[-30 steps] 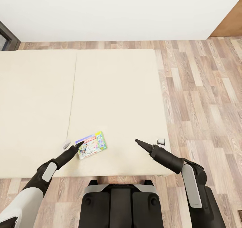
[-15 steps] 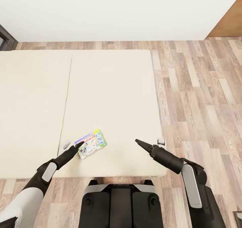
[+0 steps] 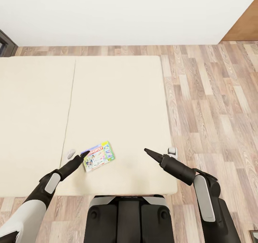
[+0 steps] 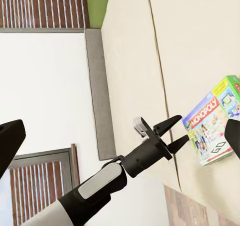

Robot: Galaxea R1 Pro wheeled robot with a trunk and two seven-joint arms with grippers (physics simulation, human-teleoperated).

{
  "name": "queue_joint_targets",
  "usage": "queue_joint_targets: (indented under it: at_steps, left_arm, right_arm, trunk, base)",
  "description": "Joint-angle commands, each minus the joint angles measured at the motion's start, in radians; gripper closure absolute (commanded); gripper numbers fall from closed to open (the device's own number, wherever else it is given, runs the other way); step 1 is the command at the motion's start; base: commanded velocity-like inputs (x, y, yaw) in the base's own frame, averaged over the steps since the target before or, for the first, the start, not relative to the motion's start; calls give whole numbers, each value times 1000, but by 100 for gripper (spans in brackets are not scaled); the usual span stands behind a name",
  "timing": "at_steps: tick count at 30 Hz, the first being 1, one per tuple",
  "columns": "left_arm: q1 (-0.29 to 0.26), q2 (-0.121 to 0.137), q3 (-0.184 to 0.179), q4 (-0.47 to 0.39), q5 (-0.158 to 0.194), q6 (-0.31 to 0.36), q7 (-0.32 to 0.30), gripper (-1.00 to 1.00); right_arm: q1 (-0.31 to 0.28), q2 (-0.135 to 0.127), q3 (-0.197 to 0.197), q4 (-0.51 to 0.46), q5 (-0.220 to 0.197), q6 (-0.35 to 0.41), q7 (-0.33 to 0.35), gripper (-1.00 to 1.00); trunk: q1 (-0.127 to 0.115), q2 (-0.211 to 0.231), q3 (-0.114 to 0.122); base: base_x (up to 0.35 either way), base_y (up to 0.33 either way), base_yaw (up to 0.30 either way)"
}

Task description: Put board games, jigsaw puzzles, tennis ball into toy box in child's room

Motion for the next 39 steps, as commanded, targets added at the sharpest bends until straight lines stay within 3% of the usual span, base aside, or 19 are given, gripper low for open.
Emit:
queue_joint_targets:
  at_steps: [1, 11, 29, 39]
  left_arm:
    - [0, 0, 3, 0, 7, 9, -3, -100]
    - [0, 0, 3, 0, 5, 9, -3, -100]
    - [0, 0, 3, 0, 5, 9, -3, -100]
    - [0, 0, 3, 0, 5, 9, -3, -100]
  right_arm:
    - [-1, 1, -2, 0, 3, 4, 5, -100]
    - [-1, 1, -2, 0, 3, 4, 5, -100]
    - [-1, 1, -2, -1, 3, 4, 5, -100]
    - [-1, 1, -3, 0, 3, 4, 5, -100]
  trunk:
    - [1, -1, -1]
    - [1, -1, -1]
    - [1, -1, -1]
    - [1, -1, -1]
  base:
    - [75, 39, 0]
    - [30, -5, 0]
    - [13, -236, 0]
    - [6, -33, 0]
